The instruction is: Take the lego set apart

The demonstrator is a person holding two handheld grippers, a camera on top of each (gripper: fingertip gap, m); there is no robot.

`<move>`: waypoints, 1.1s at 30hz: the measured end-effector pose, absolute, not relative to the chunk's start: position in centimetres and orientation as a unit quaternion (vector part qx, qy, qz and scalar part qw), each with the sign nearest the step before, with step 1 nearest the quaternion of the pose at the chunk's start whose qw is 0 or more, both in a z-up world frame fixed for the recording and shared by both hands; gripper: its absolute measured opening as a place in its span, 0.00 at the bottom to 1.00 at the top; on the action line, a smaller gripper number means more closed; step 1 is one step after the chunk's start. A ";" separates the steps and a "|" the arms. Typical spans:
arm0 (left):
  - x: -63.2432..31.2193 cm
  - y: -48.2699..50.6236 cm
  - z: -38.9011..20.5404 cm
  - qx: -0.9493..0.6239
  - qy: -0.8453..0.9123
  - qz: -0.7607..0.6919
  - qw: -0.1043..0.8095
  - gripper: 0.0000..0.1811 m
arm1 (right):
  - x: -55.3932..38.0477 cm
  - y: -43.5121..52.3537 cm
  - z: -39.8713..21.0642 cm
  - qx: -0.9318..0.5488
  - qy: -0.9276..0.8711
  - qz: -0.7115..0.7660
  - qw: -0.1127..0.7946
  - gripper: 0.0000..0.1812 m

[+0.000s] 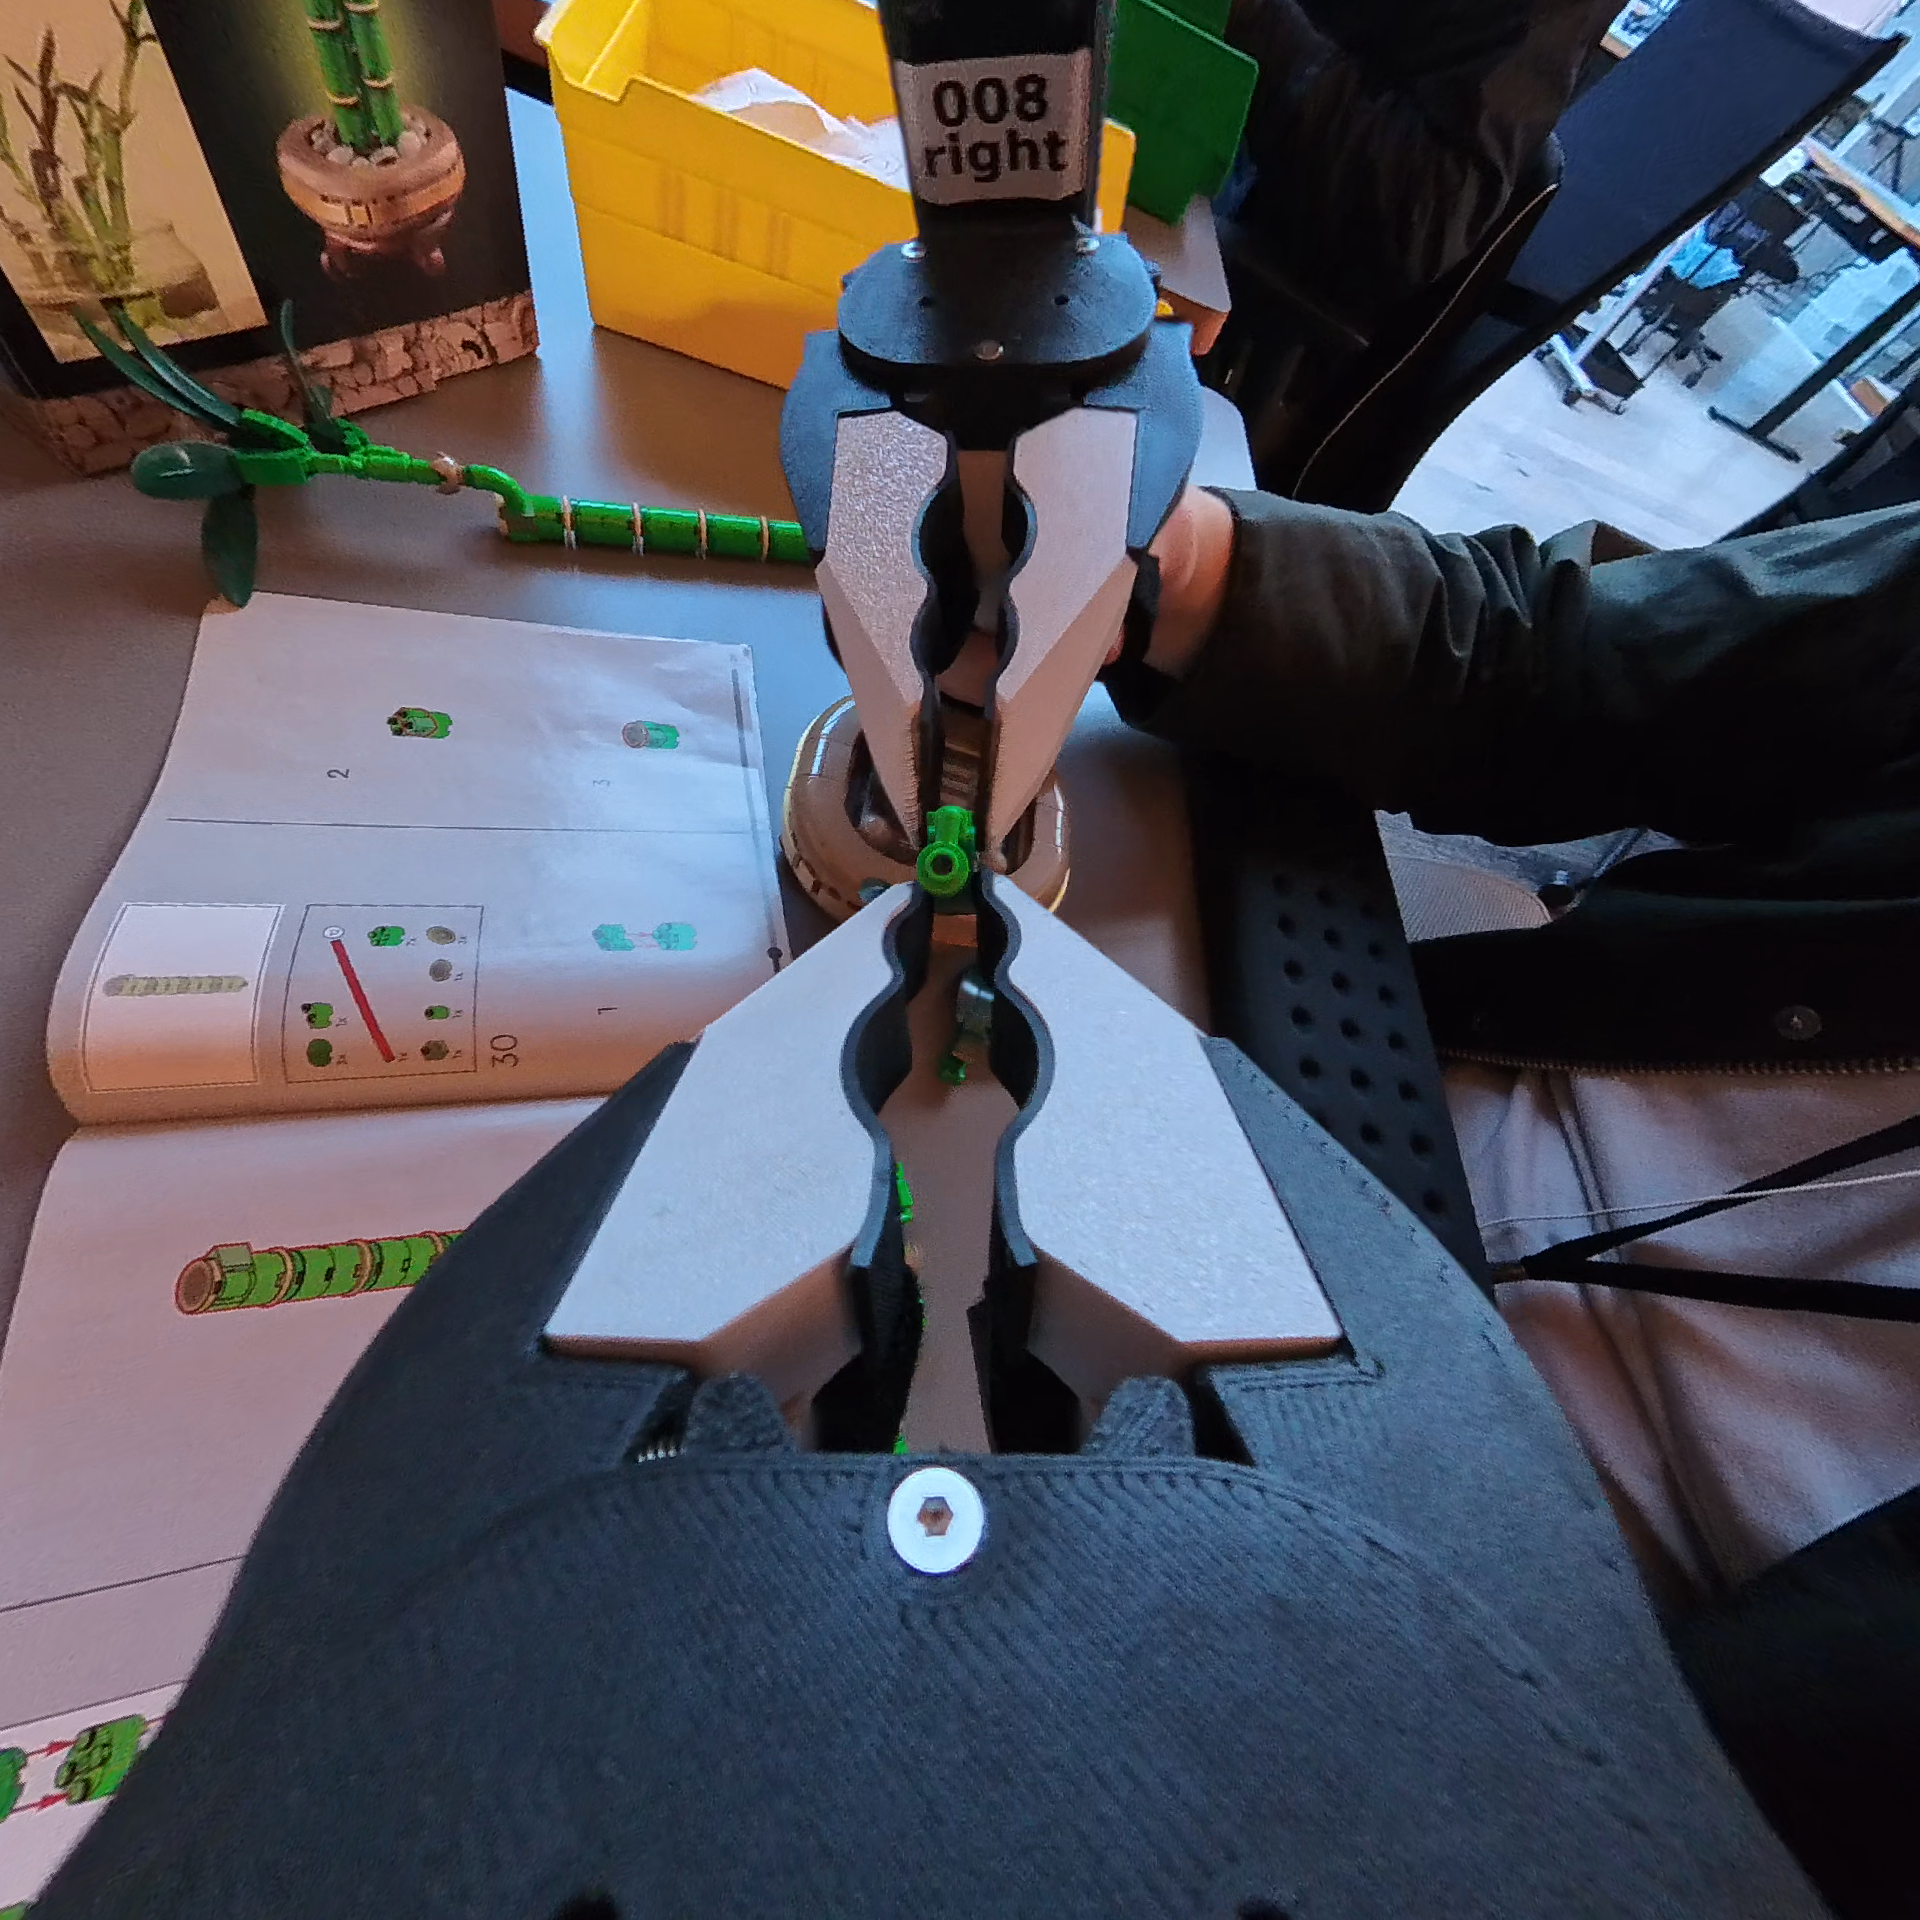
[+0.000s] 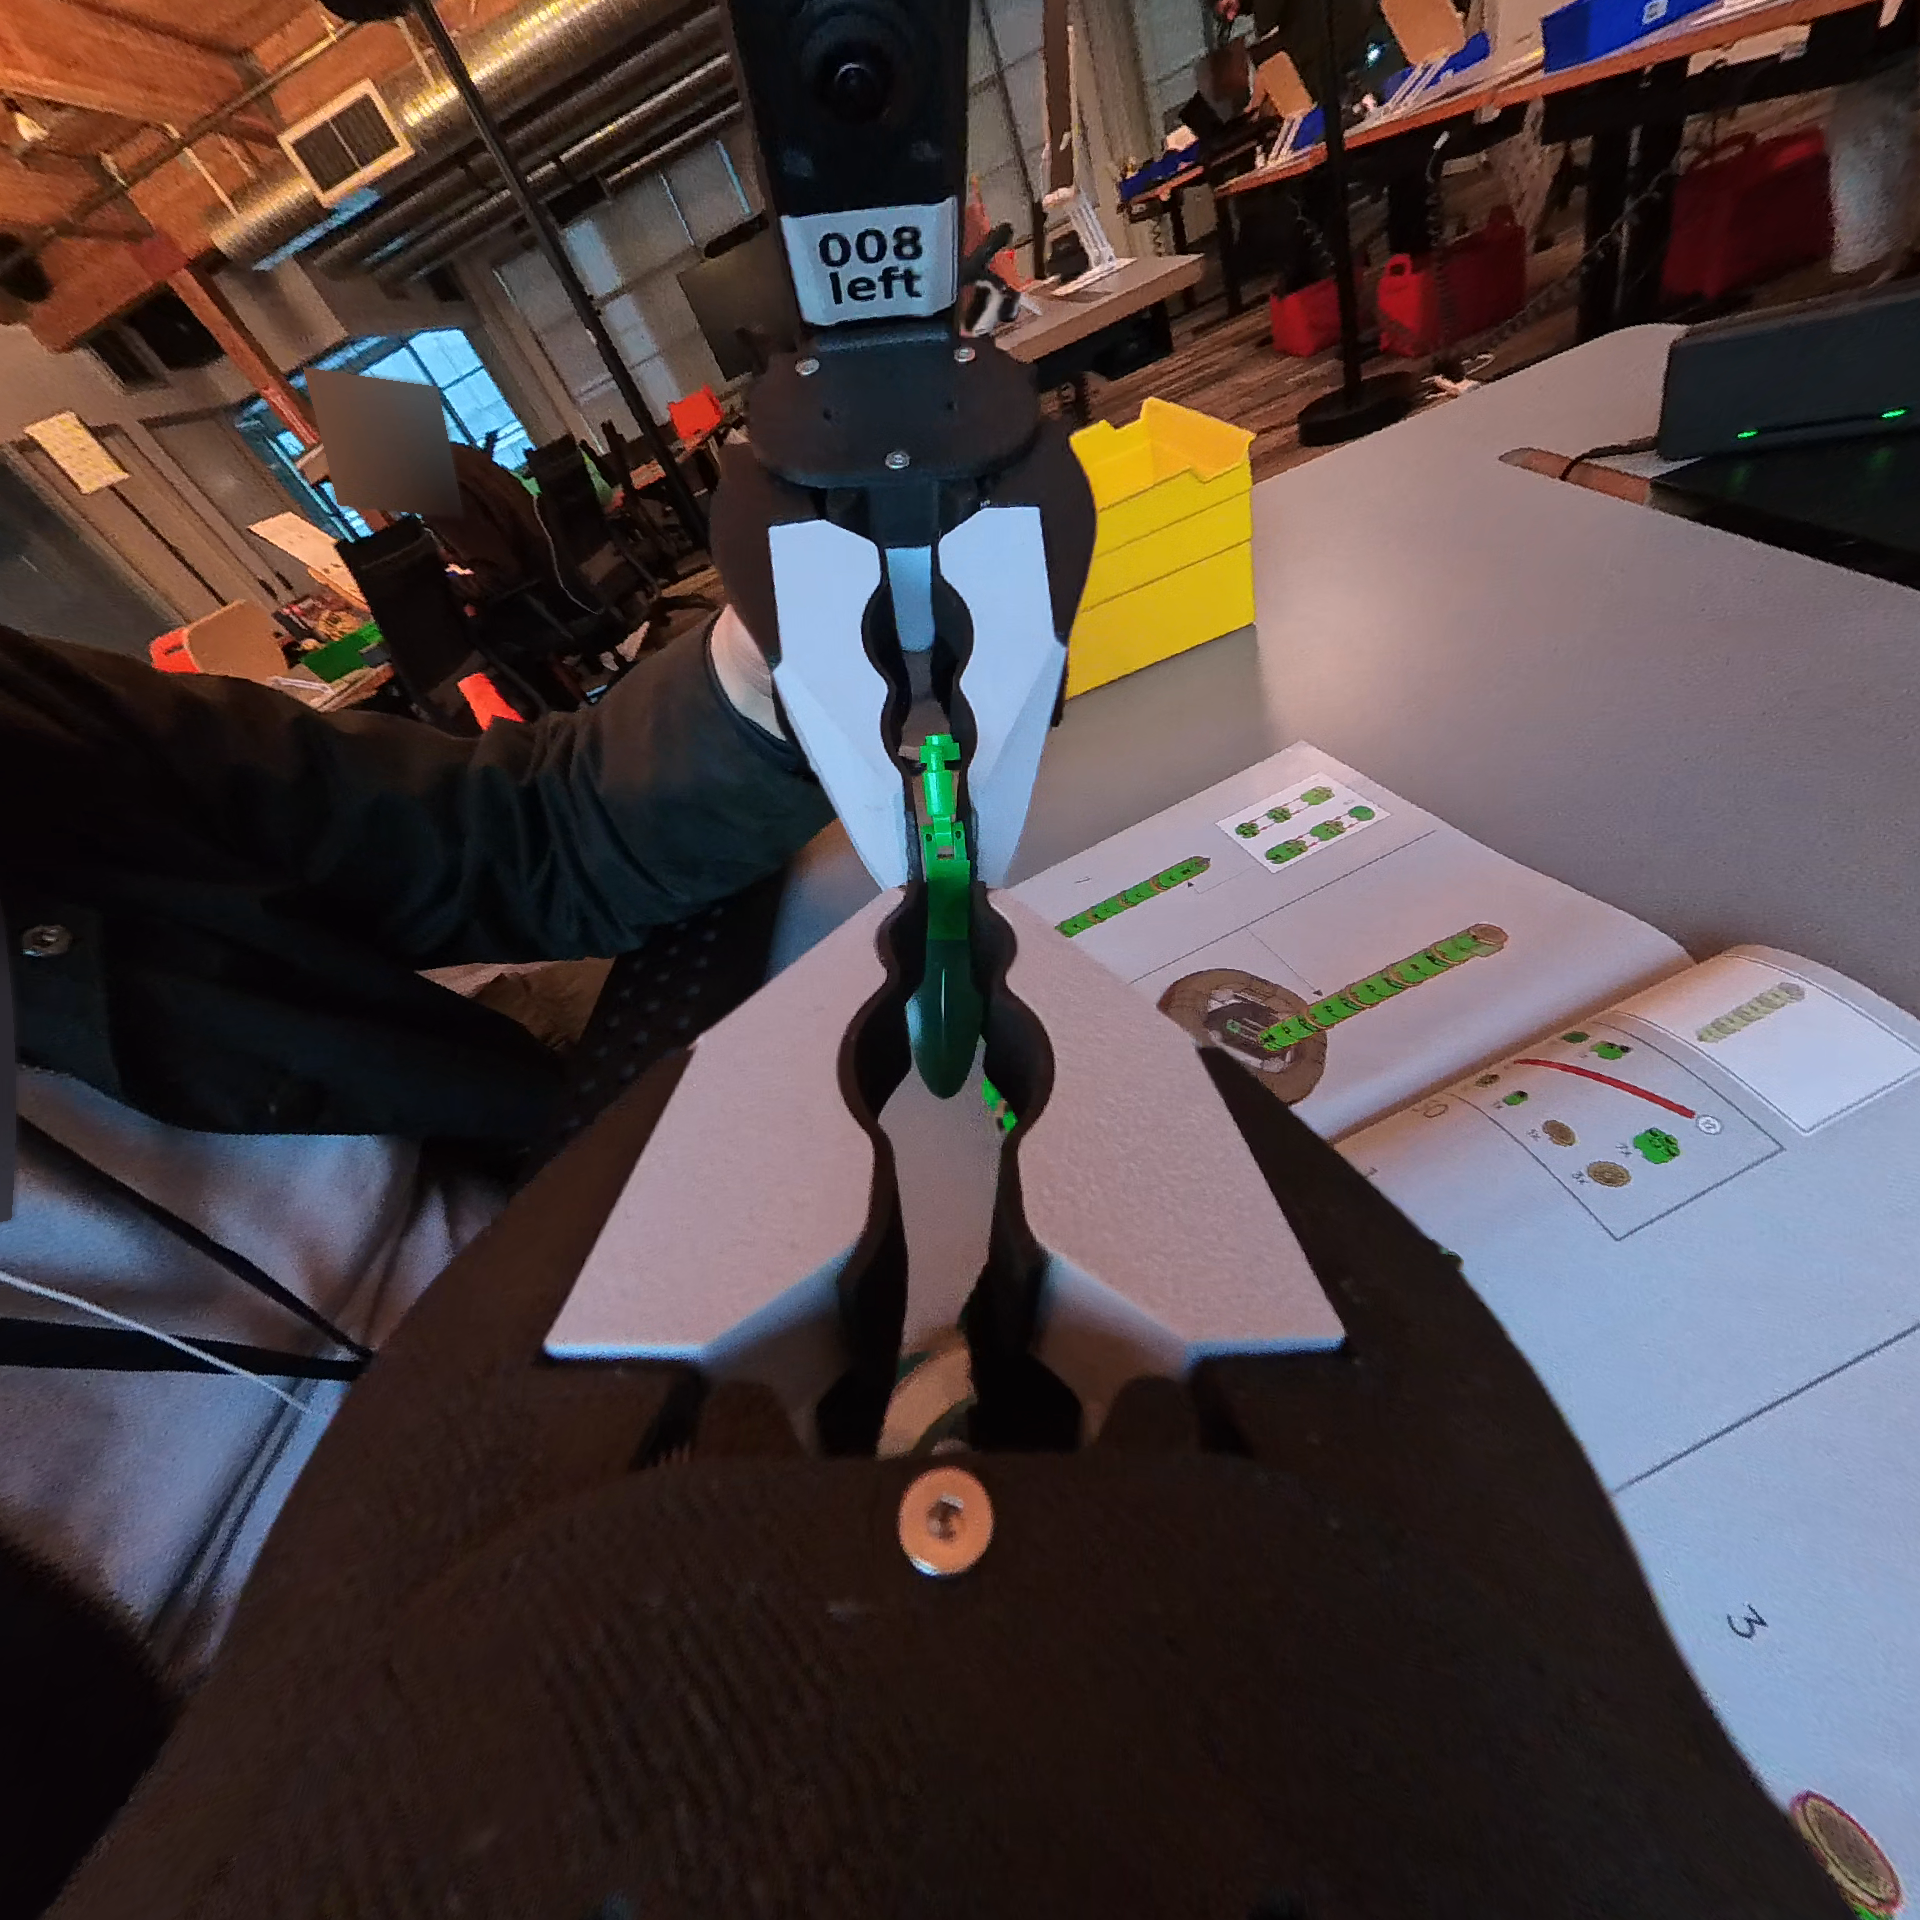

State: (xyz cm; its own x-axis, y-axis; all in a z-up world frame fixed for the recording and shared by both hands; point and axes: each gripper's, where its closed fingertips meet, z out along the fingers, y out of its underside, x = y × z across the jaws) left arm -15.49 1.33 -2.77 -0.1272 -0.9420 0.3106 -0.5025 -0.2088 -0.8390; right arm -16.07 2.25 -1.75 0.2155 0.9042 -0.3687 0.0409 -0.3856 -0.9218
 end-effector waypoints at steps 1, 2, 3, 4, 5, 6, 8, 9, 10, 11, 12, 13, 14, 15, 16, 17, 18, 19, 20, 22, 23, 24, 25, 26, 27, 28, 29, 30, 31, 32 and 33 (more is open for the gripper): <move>-15.5 1.2 -2.6 -0.616 0.584 -0.475 0.232 0.04 | -16.1 2.1 -1.6 -0.654 -0.362 0.517 0.417 0.03; -15.5 1.2 -2.4 -0.615 0.582 -0.478 0.235 0.04 | -16.0 2.2 -1.4 -0.654 -0.359 0.519 0.418 0.03; -15.5 1.2 -2.3 -0.613 0.581 -0.480 0.237 0.04 | -16.0 2.1 -1.3 -0.652 -0.359 0.520 0.418 0.03; -15.5 1.2 -2.2 -0.612 0.582 -0.480 0.237 0.04 | -16.0 2.0 -1.3 -0.651 -0.359 0.523 0.416 0.03; -15.6 1.1 -2.2 -0.612 0.584 -0.477 0.237 0.04 | -16.0 2.0 -1.3 -0.652 -0.360 0.524 0.413 0.03; -15.6 1.1 -2.2 -0.612 0.586 -0.475 0.238 0.04 | -16.0 1.9 -1.3 -0.652 -0.360 0.525 0.413 0.03; -15.6 0.9 -2.3 -0.611 0.589 -0.474 0.234 0.03 | -15.9 1.8 -1.3 -0.652 -0.360 0.528 0.409 0.03; -16.0 0.9 -2.9 -0.618 0.600 -0.457 0.223 0.04 | -15.4 2.2 -1.0 -0.652 -0.348 0.527 0.419 0.03; -16.5 1.2 -3.5 -0.624 0.610 -0.434 0.222 0.04 | -14.1 2.8 -0.1 -0.646 -0.320 0.536 0.438 0.03; -16.8 1.5 -3.3 -0.622 0.609 -0.434 0.231 0.04 | -12.4 3.5 1.0 -0.639 -0.287 0.547 0.457 0.03; -16.8 1.3 -2.3 -0.613 0.598 -0.460 0.233 0.03 | -11.0 3.8 1.5 -0.637 -0.273 0.545 0.473 0.03; -16.8 1.0 -1.5 -0.607 0.591 -0.479 0.230 0.03 | -10.0 3.9 1.5 -0.638 -0.271 0.535 0.482 0.03; -16.8 1.0 -1.3 -0.605 0.593 -0.477 0.234 0.03 | -9.7 3.6 1.4 -0.637 -0.276 0.534 0.483 0.03; -16.8 1.0 -1.5 -0.604 0.602 -0.464 0.240 0.03 | -9.8 3.2 1.5 -0.631 -0.281 0.542 0.478 0.03; -16.7 0.9 -1.7 -0.602 0.608 -0.458 0.240 0.03 | -10.2 2.9 1.4 -0.629 -0.286 0.548 0.473 0.03; -16.6 0.6 -1.9 -0.602 0.610 -0.459 0.235 0.03 | -10.7 2.8 1.1 -0.630 -0.293 0.547 0.466 0.03; -16.4 0.4 -2.0 -0.602 0.609 -0.461 0.231 0.04 | -11.3 2.6 0.9 -0.632 -0.300 0.547 0.460 0.03; -16.2 0.4 -2.1 -0.603 0.608 -0.463 0.228 0.03 | -11.8 2.4 0.7 -0.632 -0.308 0.547 0.454 0.03; -16.2 0.3 -2.3 -0.604 0.607 -0.464 0.226 0.03 | -12.2 2.2 0.6 -0.632 -0.313 0.548 0.450 0.03; -16.1 0.4 -2.3 -0.605 0.605 -0.466 0.226 0.03 | -12.9 1.8 0.4 -0.632 -0.320 0.550 0.443 0.03; -16.1 0.4 -2.2 -0.604 0.602 -0.471 0.225 0.03 | -13.2 1.7 0.3 -0.632 -0.323 0.550 0.440 0.03; -16.0 0.3 -2.0 -0.603 0.601 -0.475 0.224 0.04 | -13.6 1.5 0.2 -0.633 -0.325 0.551 0.435 0.03; -16.0 0.3 -2.0 -0.603 0.600 -0.476 0.223 0.04 | -13.9 1.3 0.1 -0.633 -0.328 0.552 0.431 0.03; -16.0 0.3 -2.0 -0.602 0.600 -0.476 0.224 0.04 | -14.1 1.2 0.1 -0.634 -0.332 0.552 0.428 0.03; -16.0 0.2 -2.0 -0.602 0.601 -0.477 0.223 0.04 | -14.3 1.1 0.0 -0.635 -0.333 0.552 0.424 0.03; -16.0 0.2 -1.9 -0.602 0.600 -0.477 0.223 0.04 | -14.4 1.0 -0.1 -0.637 -0.334 0.552 0.422 0.03; -16.0 0.1 -1.9 -0.601 0.600 -0.478 0.222 0.04 | -14.5 1.0 -0.2 -0.638 -0.336 0.552 0.419 0.03; -16.0 0.1 -1.9 -0.601 0.601 -0.478 0.220 0.04 | -14.6 0.9 -0.3 -0.639 -0.337 0.552 0.417 0.03; -16.0 0.0 -2.0 -0.602 0.602 -0.478 0.219 0.04 | -14.6 0.9 -0.4 -0.640 -0.337 0.550 0.417 0.03; -16.0 0.0 -2.1 -0.602 0.602 -0.476 0.218 0.04 | -14.6 0.9 -0.5 -0.642 -0.337 0.549 0.415 0.03; -16.0 0.0 -2.1 -0.602 0.603 -0.476 0.216 0.04 | -14.6 0.9 -0.6 -0.644 -0.338 0.547 0.415 0.03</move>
State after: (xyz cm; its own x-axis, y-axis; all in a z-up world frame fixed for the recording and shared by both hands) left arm -15.96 -0.02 -2.14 -0.1810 -0.9322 0.3134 -0.5206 -0.1795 -0.8347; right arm -14.59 0.94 -0.57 0.1738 0.8891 -0.4235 -0.0193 -0.4269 -0.9041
